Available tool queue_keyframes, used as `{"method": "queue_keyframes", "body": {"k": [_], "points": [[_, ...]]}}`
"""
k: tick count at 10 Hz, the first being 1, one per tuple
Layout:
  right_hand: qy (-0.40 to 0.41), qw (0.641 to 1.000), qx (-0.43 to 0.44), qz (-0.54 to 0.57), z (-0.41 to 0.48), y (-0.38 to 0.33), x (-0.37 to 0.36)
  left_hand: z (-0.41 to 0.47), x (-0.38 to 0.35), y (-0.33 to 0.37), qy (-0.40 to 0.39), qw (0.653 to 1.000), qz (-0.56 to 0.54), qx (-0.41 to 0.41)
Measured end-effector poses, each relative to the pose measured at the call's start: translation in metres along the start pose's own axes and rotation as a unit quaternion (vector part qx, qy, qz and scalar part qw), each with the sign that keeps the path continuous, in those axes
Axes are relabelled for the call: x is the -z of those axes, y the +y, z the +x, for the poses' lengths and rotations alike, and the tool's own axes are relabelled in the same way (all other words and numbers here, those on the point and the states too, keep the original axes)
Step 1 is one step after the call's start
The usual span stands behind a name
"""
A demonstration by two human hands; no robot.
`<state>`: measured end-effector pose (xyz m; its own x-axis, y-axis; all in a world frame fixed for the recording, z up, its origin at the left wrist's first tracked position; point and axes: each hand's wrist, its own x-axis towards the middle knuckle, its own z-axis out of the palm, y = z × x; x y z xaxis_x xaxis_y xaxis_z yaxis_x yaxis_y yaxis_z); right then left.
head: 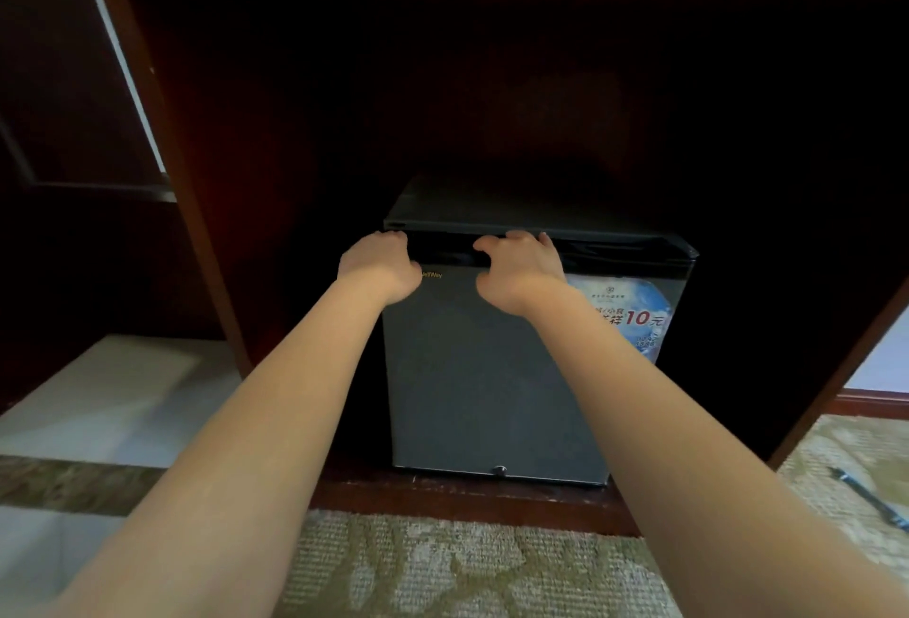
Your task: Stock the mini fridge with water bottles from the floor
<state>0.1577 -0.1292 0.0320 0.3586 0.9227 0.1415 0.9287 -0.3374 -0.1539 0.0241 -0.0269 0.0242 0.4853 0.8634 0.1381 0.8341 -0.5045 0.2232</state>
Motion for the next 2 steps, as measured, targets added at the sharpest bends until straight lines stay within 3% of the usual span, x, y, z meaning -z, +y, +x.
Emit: {"method": "queue_keyframes", "body": {"k": [2], "points": [[-0.037, 0.999, 0.001, -0.013, -0.0116, -0.009, 0.008, -0.0078, 0.0019, -0.0048, -0.029, 0.999, -0.038, -0.012]]}}
